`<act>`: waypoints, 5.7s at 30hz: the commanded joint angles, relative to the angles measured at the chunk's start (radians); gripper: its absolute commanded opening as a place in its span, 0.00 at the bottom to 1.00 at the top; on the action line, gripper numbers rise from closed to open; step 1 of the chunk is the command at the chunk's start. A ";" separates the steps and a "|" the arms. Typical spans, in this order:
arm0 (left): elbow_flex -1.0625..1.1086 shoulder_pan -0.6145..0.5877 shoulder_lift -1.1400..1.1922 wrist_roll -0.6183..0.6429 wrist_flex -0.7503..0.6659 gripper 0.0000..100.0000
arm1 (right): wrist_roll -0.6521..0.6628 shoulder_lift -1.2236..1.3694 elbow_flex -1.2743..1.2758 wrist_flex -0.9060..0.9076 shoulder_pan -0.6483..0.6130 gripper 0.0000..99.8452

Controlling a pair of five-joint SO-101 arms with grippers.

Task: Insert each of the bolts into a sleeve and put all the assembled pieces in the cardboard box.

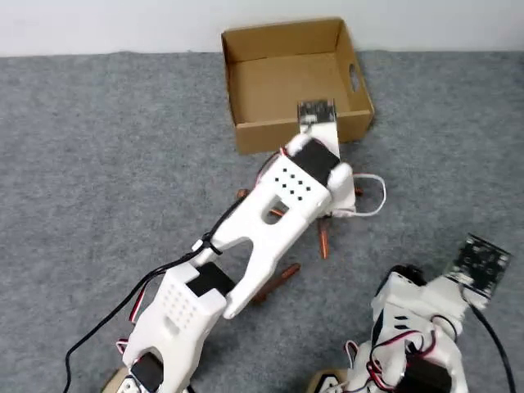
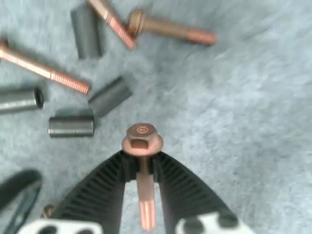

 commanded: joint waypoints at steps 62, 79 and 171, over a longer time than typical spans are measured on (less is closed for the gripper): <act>1.917 -0.040 -2.133 -0.192 -0.954 0.00 | 0.209 0.007 -0.015 -0.318 -0.952 0.01; 1.988 0.087 -2.133 -0.334 -0.784 0.00 | 0.206 0.007 -0.017 -0.325 -0.952 0.01; 2.519 -0.760 -2.143 -0.830 -1.028 0.01 | 0.178 2.336 -1.620 -0.909 -0.433 0.17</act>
